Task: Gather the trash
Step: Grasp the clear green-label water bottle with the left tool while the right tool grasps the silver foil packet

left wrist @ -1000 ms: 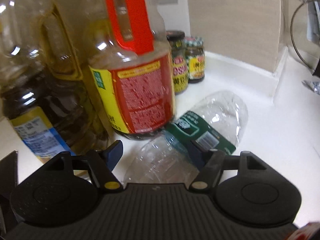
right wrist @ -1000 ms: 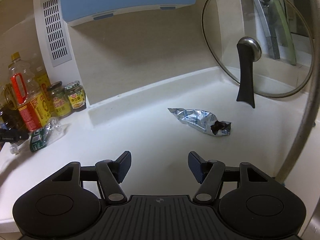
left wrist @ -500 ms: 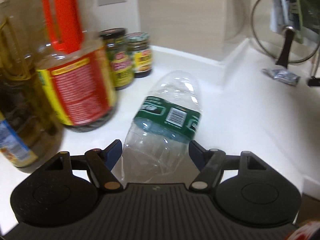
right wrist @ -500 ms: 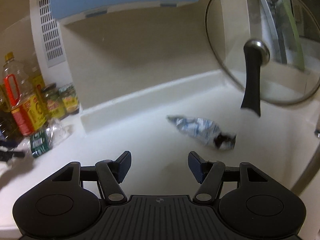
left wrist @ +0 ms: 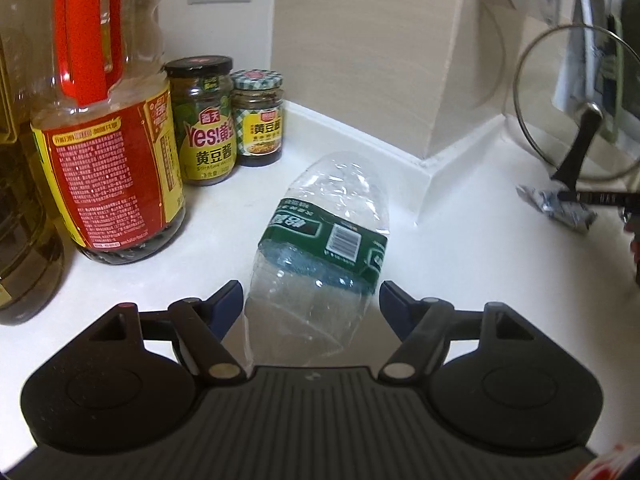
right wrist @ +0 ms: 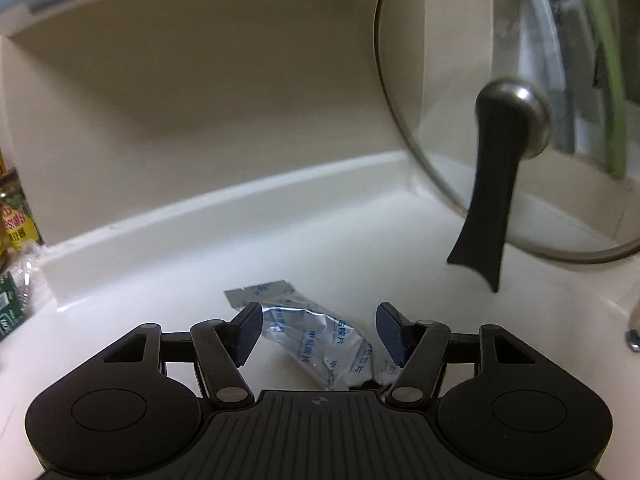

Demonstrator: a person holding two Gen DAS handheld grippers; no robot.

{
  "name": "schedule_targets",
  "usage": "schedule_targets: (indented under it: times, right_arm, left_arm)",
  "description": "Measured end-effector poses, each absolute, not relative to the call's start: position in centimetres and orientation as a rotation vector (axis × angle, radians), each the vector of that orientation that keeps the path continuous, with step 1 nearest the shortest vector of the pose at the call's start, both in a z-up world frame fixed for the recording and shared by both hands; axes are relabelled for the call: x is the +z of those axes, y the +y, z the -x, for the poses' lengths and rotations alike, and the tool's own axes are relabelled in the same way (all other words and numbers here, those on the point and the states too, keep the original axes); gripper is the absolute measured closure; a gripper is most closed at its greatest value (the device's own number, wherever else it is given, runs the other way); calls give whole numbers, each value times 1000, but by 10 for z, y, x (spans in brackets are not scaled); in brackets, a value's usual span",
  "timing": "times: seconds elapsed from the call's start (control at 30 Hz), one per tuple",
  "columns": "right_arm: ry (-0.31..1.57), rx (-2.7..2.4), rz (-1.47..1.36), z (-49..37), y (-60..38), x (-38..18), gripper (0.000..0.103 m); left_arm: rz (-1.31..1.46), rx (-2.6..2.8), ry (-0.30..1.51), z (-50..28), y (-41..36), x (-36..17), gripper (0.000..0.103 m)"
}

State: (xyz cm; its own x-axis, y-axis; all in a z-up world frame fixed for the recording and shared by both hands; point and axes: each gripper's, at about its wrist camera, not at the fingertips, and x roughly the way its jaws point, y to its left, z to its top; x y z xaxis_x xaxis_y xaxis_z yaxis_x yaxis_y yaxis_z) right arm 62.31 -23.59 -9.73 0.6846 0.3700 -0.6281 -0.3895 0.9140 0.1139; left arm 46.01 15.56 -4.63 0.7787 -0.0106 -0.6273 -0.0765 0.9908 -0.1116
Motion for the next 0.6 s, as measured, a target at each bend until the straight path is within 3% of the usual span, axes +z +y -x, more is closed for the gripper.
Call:
schedule_targets:
  times: [0.23,0.3,0.33,0.37,0.43,0.6]
  right_arm:
    - [723,493,81,-616,-235,-110,40]
    - [720,512,99,-606,-233,-110,45]
    - [718,523,110,-602,-232,-110,56]
    - [718,534,119,-597,-231,-109,63]
    - [723,557,122,-587,-228,-108,64]
    - [719,635,136,-563,-224,-108,66]
  left_arm:
    - [207,72,712,-475,169,-57,31]
    - [234,79,726,-478,172,-61,39]
    - [246,78,730,-479,172,-63,41]
    - [258,74,722,-478,173,-64,50]
    - [271,80,712,-476,174,-64,61]
    - [290,73,715,-466,176,-64,63]
